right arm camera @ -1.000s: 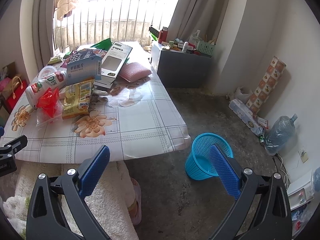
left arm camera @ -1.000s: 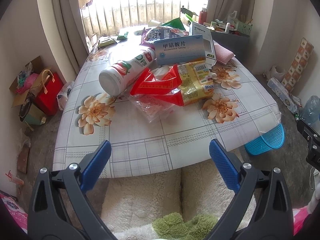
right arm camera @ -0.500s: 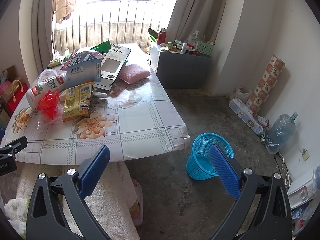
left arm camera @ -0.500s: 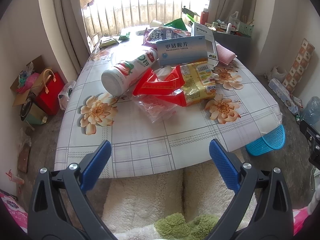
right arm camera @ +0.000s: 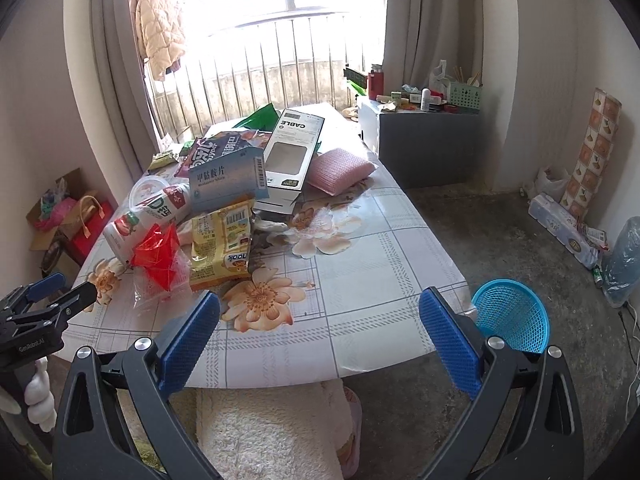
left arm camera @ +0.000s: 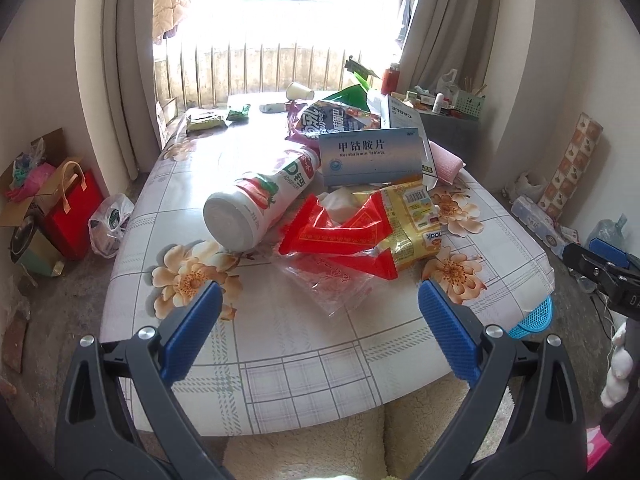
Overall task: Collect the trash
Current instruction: 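Grasp the red wrapper with the left tool while the right tool grasps the yellow snack bag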
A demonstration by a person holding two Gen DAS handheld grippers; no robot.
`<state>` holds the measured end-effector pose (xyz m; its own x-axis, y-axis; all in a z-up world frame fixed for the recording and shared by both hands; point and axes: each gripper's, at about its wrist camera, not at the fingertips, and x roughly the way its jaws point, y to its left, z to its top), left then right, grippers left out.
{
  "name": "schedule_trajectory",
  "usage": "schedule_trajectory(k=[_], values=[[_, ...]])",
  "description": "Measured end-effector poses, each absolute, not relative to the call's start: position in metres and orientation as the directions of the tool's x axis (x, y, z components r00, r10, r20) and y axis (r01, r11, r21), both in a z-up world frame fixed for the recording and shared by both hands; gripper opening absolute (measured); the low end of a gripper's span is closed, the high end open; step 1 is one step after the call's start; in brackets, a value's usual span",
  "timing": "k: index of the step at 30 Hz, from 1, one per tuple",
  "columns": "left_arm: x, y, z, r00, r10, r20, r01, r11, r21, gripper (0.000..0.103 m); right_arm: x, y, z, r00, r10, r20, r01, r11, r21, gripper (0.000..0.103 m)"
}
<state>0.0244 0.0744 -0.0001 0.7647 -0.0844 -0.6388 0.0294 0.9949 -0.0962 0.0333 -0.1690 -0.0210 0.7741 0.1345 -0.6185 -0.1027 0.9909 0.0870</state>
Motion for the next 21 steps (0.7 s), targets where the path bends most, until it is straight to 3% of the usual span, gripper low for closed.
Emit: schedule_trajectory(k=[3, 5, 9, 15, 21], values=[[0.029, 0.081, 0.000, 0.794, -0.122, -0.596, 0.072, 0.992, -0.107, 0.091, 0.059, -0.158, -0.028, 0.732, 0.246, -0.635, -0.159, 0.968, 0.192, 0.097], [0.035, 0.082, -0.002, 0.787, -0.177, -0.591, 0.116, 0.983, -0.140, 0.078, 0.077, -0.152, -0.034, 0.698, 0.314, -0.643, -0.185, 0.947, 0.261, 0.097], [0.054, 0.078, -0.006, 0.770, -0.277, -0.574, 0.203, 0.960, -0.191, 0.067, 0.115, -0.143, -0.052, 0.617, 0.429, -0.659, -0.212, 0.898, 0.386, 0.089], [0.080, 0.039, -0.023, 0.774, -0.196, -0.603, 0.266, 0.964, 0.029, 0.062, 0.171, -0.133, -0.081, 0.517, 0.508, -0.689, -0.203, 0.855, 0.478, 0.075], [0.107, 0.024, -0.043, 0.725, -0.167, -0.668, 0.282, 0.957, 0.066, 0.054, 0.205, -0.120, -0.105, 0.452, 0.536, -0.713, -0.201, 0.840, 0.505, 0.064]])
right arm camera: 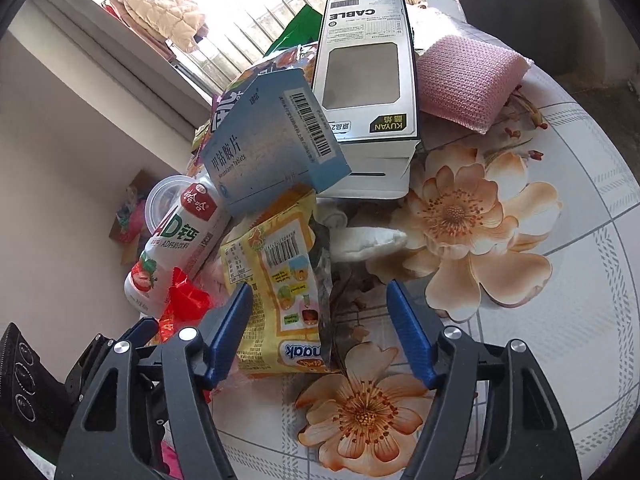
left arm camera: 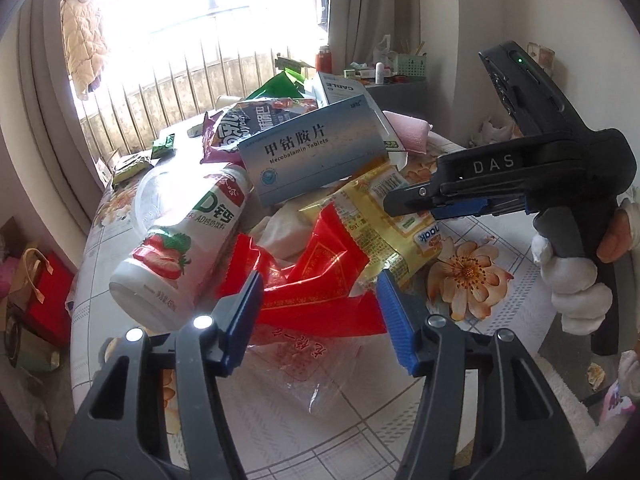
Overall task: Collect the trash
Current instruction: 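Grasp the red wrapper with the left tool while the right tool grasps the yellow snack bag, then carry both items to the blue wastebasket and open both tools to drop them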
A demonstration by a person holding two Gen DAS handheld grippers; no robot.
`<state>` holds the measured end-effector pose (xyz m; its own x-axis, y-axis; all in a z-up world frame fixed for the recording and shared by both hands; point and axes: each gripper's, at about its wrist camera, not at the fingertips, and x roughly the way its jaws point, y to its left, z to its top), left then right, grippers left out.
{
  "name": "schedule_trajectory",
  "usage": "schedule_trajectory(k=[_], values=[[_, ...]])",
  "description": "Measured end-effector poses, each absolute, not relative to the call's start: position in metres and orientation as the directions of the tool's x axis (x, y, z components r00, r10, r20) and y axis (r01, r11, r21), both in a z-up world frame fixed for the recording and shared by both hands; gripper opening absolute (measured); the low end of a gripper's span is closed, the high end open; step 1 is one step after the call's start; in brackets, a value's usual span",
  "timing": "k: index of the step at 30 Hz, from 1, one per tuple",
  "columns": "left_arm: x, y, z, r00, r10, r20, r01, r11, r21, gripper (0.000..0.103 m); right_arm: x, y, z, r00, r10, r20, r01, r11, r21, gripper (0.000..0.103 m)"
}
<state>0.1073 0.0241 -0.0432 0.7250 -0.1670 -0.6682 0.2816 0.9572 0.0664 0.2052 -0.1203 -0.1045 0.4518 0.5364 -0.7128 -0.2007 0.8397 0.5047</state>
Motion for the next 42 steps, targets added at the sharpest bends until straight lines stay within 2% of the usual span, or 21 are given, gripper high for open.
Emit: schedule_trajectory(k=[3, 9, 11, 14, 17, 25, 27, 28, 29, 32, 36, 39, 41, 42], values=[[0.115, 0.026, -0.049, 0.707, -0.168, -0.687, 0.276, 0.960, 0.050, 0.046, 0.209, -0.114, -0.107, 0.436, 0.543, -0.717, -0.217, 0.837, 0.502, 0.056], [0.123, 0.034, -0.056, 0.685, -0.169, -0.709, 0.259, 0.966, 0.020, 0.019, 0.212, -0.105, -0.114, 0.405, 0.561, -0.722, -0.231, 0.827, 0.513, 0.018], [0.122, 0.036, -0.055, 0.683, -0.176, -0.709, 0.257, 0.966, 0.008, 0.008, 0.209, -0.107, -0.112, 0.406, 0.570, -0.715, -0.232, 0.821, 0.522, 0.013], [0.119, 0.038, -0.052, 0.691, -0.177, -0.701, 0.251, 0.968, 0.003, 0.000, 0.203, -0.109, -0.105, 0.422, 0.580, -0.697, -0.240, 0.813, 0.530, 0.009], [0.113, 0.042, -0.044, 0.715, -0.175, -0.677, 0.239, 0.971, 0.002, 0.000, 0.195, -0.114, -0.096, 0.444, 0.580, -0.683, -0.244, 0.811, 0.531, 0.006], [0.095, 0.039, -0.013, 0.773, -0.184, -0.607, 0.250, 0.968, 0.025, 0.000, 0.169, -0.142, -0.069, 0.507, 0.570, -0.646, -0.242, 0.814, 0.528, 0.005], [0.098, 0.035, -0.012, 0.759, -0.190, -0.623, 0.261, 0.965, 0.024, 0.022, 0.163, -0.150, -0.065, 0.522, 0.563, -0.641, -0.238, 0.817, 0.525, 0.005], [0.102, 0.032, -0.012, 0.753, -0.187, -0.631, 0.265, 0.964, 0.031, 0.046, 0.160, -0.154, -0.063, 0.529, 0.557, -0.640, -0.235, 0.821, 0.521, 0.005], [0.105, 0.028, -0.012, 0.753, -0.177, -0.634, 0.269, 0.962, 0.051, 0.059, 0.157, -0.158, -0.061, 0.536, 0.553, -0.638, -0.233, 0.823, 0.519, 0.005], [0.115, 0.008, -0.020, 0.752, -0.144, -0.644, 0.311, 0.938, 0.153, 0.059, 0.150, -0.168, -0.061, 0.545, 0.550, -0.633, -0.222, 0.822, 0.524, 0.005], [0.136, -0.014, -0.042, 0.739, -0.029, -0.673, 0.312, 0.900, 0.304, 0.059, 0.151, -0.172, -0.070, 0.541, 0.552, -0.634, -0.208, 0.819, 0.535, 0.005], [0.149, -0.020, -0.056, 0.720, 0.039, -0.692, 0.308, 0.876, 0.370, 0.043, 0.152, -0.175, -0.077, 0.533, 0.562, -0.633, -0.209, 0.812, 0.545, 0.005], [0.155, -0.018, -0.063, 0.701, 0.056, -0.711, 0.308, 0.875, 0.373, 0.027, 0.153, -0.177, -0.081, 0.529, 0.569, -0.629, -0.212, 0.807, 0.551, 0.005], [0.155, -0.017, -0.064, 0.703, 0.063, -0.708, 0.302, 0.875, 0.378, 0.026, 0.154, -0.178, -0.083, 0.527, 0.574, -0.627, -0.214, 0.803, 0.556, 0.005]])
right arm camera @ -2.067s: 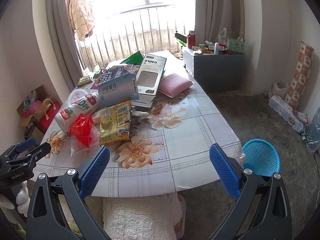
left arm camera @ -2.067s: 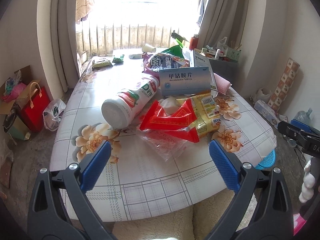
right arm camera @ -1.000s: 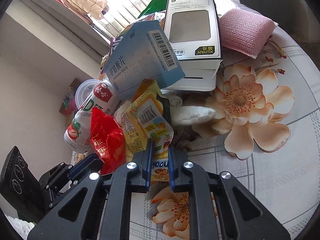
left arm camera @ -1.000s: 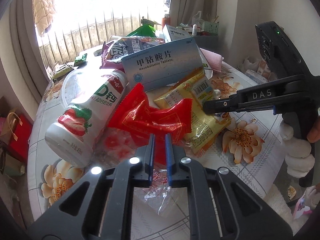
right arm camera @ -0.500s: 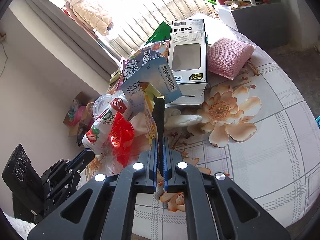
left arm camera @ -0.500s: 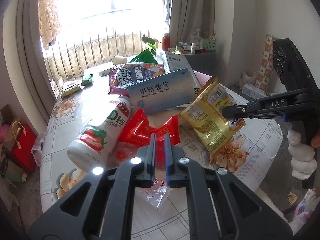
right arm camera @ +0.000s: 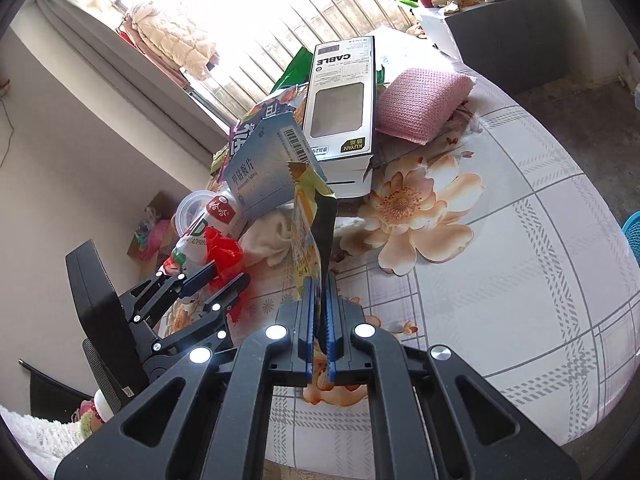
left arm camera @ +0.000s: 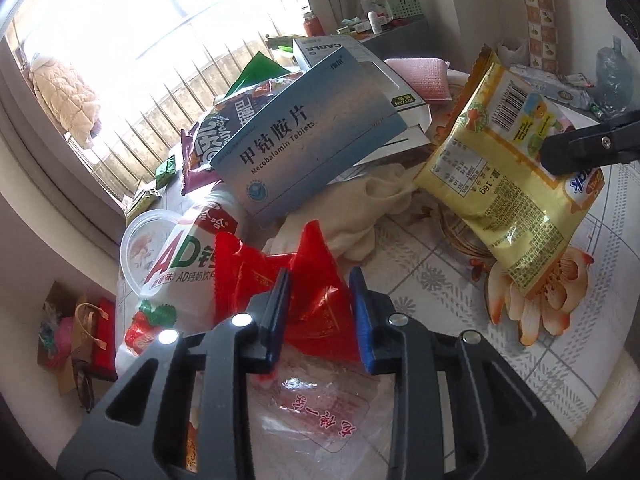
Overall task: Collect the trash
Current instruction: 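Carry both items to the blue wastebasket and open both tools to drop them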
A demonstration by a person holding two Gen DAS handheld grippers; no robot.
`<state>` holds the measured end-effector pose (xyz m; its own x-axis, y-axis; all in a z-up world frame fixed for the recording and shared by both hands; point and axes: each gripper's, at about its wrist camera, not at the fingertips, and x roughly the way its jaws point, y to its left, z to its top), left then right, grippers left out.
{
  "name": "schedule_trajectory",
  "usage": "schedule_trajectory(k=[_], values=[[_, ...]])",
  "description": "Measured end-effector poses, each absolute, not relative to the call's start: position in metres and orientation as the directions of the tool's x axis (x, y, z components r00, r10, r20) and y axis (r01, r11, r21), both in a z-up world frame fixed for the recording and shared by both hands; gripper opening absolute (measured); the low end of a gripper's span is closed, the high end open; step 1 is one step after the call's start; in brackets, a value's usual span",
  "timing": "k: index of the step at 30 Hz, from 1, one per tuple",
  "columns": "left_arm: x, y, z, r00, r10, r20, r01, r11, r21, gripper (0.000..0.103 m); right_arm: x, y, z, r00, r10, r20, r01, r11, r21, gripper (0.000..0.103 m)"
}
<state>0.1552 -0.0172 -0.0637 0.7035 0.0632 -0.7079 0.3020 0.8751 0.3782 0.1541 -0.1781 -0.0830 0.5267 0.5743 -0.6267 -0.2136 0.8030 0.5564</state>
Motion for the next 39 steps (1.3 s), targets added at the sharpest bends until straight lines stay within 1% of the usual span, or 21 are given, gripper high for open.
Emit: schedule_trajectory(k=[2, 5, 11, 13, 15, 17, 20, 23, 26, 30, 32, 34, 39], values=[[0.152, -0.016, -0.062, 0.724, 0.073, -0.686, 0.295, 0.866, 0.404, 0.019, 0.156, -0.180, -0.087, 0.522, 0.586, -0.620, -0.219, 0.794, 0.567, 0.005], [0.142, -0.016, -0.050, 0.766, 0.087, -0.637, 0.279, 0.848, 0.451, 0.013, 0.156, -0.181, -0.090, 0.521, 0.602, -0.604, -0.235, 0.782, 0.577, 0.005], [0.120, -0.013, -0.002, 0.843, 0.111, -0.526, 0.195, 0.848, 0.492, 0.011, 0.147, -0.194, -0.075, 0.564, 0.627, -0.537, -0.281, 0.757, 0.589, 0.005], [0.111, -0.013, 0.020, 0.865, 0.085, -0.495, 0.181, 0.867, 0.465, 0.011, 0.140, -0.203, -0.066, 0.587, 0.631, -0.507, -0.296, 0.750, 0.591, 0.005], [0.105, -0.014, 0.043, 0.874, 0.020, -0.485, 0.200, 0.895, 0.399, 0.011, 0.131, -0.214, -0.057, 0.622, 0.623, -0.475, -0.306, 0.751, 0.585, 0.005], [0.105, -0.020, 0.061, 0.860, -0.081, -0.504, 0.262, 0.917, 0.301, 0.011, 0.120, -0.228, -0.049, 0.660, 0.600, -0.452, -0.303, 0.764, 0.571, 0.005], [0.111, -0.044, 0.075, 0.793, -0.280, -0.542, 0.404, 0.907, 0.123, 0.011, 0.105, -0.258, -0.041, 0.720, 0.543, -0.432, -0.258, 0.788, 0.559, 0.005], [0.125, -0.090, 0.076, 0.674, -0.475, -0.566, 0.555, 0.831, -0.036, 0.011, 0.086, -0.301, -0.040, 0.778, 0.461, -0.427, -0.166, 0.806, 0.568, 0.005], [0.149, -0.155, 0.065, 0.521, -0.617, -0.590, 0.667, 0.725, -0.170, 0.011, 0.066, -0.356, -0.045, 0.828, 0.347, -0.440, -0.030, 0.812, 0.583, 0.005], [0.187, -0.259, 0.028, 0.282, -0.714, -0.640, 0.726, 0.595, -0.345, 0.011, 0.047, -0.434, -0.068, 0.848, 0.181, -0.499, 0.194, 0.769, 0.609, 0.005], [0.201, -0.313, 0.001, 0.173, -0.717, -0.675, 0.730, 0.554, -0.401, 0.011, 0.044, -0.469, -0.086, 0.832, 0.113, -0.544, 0.300, 0.733, 0.611, 0.005], [0.213, -0.367, -0.032, 0.097, -0.686, -0.721, 0.716, 0.551, -0.428, 0.011, 0.047, -0.498, -0.110, 0.808, 0.082, -0.584, 0.381, 0.683, 0.623, 0.005], [0.229, -0.458, -0.120, -0.033, -0.581, -0.813, 0.669, 0.592, -0.450, 0.011, 0.076, -0.550, -0.176, 0.740, 0.067, -0.669, 0.514, 0.585, 0.628, 0.005]])
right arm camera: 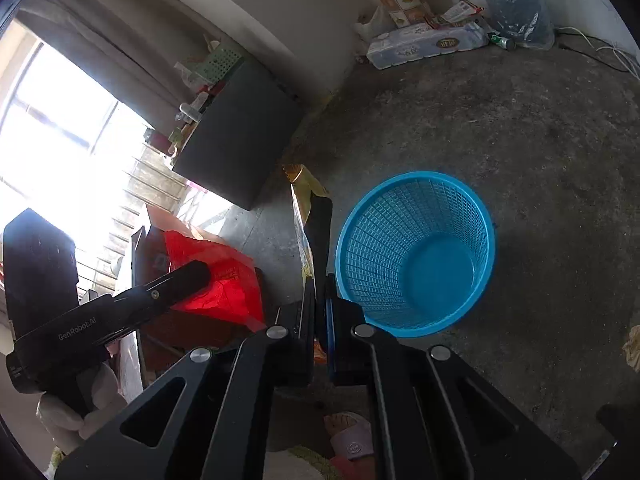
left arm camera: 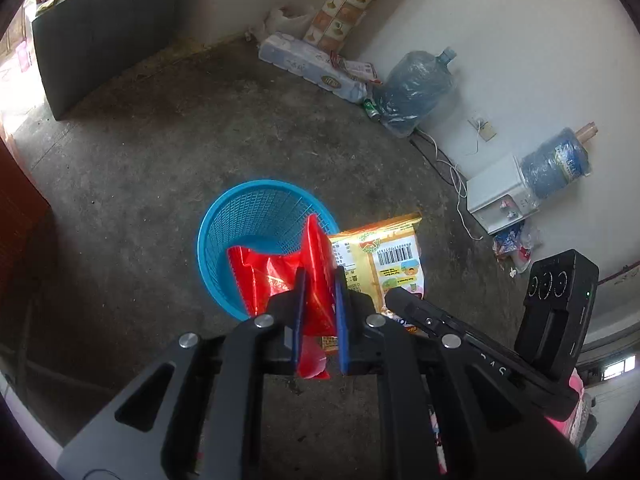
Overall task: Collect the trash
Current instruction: 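Carry both items to the blue wastebasket and open both tools to drop them, then return to the table and grasp the clear plastic bag with the left tool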
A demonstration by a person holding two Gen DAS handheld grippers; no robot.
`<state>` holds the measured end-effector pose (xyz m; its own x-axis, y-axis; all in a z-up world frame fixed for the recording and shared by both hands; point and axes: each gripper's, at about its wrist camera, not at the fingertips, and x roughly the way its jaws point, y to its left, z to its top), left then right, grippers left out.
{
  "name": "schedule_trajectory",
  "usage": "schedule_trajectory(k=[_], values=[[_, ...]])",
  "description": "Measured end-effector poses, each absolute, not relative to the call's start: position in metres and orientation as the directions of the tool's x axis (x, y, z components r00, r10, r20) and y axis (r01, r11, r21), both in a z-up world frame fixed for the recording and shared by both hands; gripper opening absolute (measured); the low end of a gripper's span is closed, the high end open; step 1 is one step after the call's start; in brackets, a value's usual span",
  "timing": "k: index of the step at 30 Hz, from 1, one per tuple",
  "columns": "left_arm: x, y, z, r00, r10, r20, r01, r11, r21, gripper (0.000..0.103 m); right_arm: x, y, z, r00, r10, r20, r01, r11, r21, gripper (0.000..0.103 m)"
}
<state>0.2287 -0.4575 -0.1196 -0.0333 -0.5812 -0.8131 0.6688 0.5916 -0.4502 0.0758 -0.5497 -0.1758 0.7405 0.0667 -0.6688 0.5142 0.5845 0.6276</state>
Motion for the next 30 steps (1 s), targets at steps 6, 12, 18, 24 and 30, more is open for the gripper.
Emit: schedule_trajectory(k=[6, 12, 18, 24, 30], values=[[0.251, -0.505, -0.185, -0.020, -0.490, -0.871, 0.611, 0.684, -0.399, 0.049, 0.107, -0.595, -0.247, 0.661, 0.042, -0.749, 0.639, 0.491, 0.592, 0.019], [0.261, -0.501, -0.178, -0.001, -0.534, -0.846, 0.606, 0.672, -0.425, 0.053, 0.093, -0.611, -0.282, 0.639, 0.043, -0.768, 0.687, 0.418, 0.594, 0.036], [0.251, -0.473, -0.122, 0.071, -0.605, -0.793, 0.652, 0.630, -0.422, 0.054, 0.061, -0.599, -0.259, 0.683, 0.024, -0.730, 0.652, 0.431, 0.624, 0.037], [0.201, -0.394, -0.043, 0.161, -0.686, -0.710, 0.738, 0.561, -0.374, 0.054, 0.026, -0.568, -0.208, 0.760, 0.027, -0.650, 0.553, 0.499, 0.667, 0.045], [0.145, -0.258, -0.004, 0.304, -0.688, -0.659, 0.735, 0.609, -0.297, 0.065, 0.018, -0.516, -0.166, 0.785, 0.136, -0.605, 0.420, 0.601, 0.680, 0.048]])
